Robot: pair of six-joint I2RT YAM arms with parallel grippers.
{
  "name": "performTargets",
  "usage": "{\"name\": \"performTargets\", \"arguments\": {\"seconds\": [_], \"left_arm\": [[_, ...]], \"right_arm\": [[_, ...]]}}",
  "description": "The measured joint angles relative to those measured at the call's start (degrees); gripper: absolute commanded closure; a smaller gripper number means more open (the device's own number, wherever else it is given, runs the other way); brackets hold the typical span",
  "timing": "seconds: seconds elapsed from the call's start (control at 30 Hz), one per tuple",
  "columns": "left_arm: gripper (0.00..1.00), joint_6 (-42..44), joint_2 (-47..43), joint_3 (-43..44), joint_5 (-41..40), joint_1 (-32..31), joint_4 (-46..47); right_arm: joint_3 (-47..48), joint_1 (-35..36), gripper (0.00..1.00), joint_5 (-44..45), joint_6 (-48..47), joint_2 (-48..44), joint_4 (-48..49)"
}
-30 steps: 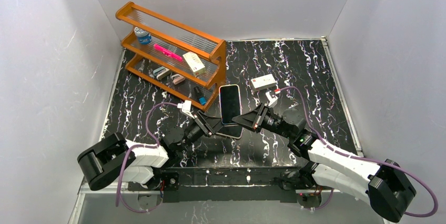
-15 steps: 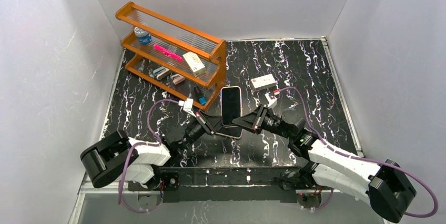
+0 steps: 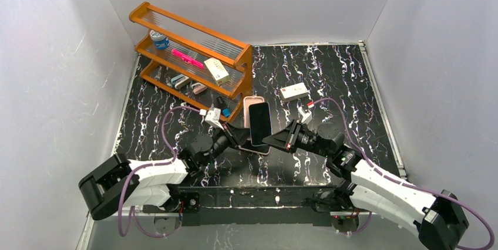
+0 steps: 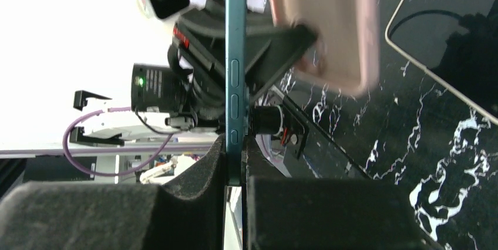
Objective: Take the phone out of the phone case
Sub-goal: Remove the phone case from the phone, then place the phone case at the center of the board.
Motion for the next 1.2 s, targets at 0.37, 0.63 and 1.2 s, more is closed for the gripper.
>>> {"name": "performTargets", "arguments": {"seconds": [0.37, 0.63, 1.2], "left_arm": [[1.00, 3.3, -9.9, 3.5, -13.0, 1.5, -24.1], [1.00, -1.7, -19.0, 6.0, -17.0, 2.1, -46.1], [1.00, -9.1, -25.6, 5.7, -6.2, 34.3, -69.6]], "right_arm": [[1.2, 0.7, 0.99, 1.1, -3.7, -4.6, -13.1], [3.0, -4.2, 0.99, 3.8, -9.1, -2.9, -18.8], [2.7, -25.9, 0.99, -8.9, -13.9, 6.1, -14.8]]}}
